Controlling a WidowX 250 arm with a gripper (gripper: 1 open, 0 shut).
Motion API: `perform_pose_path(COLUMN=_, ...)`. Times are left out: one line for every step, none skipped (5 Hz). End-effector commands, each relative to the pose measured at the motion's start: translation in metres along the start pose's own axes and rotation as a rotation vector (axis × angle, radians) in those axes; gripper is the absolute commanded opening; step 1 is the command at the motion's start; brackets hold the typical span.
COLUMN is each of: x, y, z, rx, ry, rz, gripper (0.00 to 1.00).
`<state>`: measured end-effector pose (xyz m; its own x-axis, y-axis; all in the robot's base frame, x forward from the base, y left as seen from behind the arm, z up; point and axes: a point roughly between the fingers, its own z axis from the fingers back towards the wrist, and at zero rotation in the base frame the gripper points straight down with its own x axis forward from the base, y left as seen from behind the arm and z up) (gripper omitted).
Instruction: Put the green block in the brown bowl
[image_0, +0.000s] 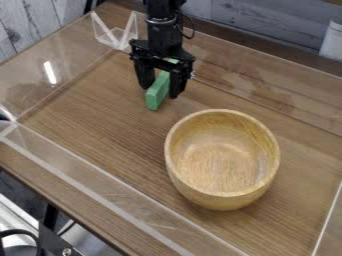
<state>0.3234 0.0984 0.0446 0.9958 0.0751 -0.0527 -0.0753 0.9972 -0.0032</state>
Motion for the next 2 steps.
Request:
perform_pose_path(x=0.0114, y=0.0057, z=0.0268, rx=0.020, ry=-0.086, rz=-0.002, gripper=1.00)
perform_pose_path(x=0.0117, y=0.0050, z=0.0338, rx=0.021, ry=-0.101, rz=-0.010, gripper=1.00)
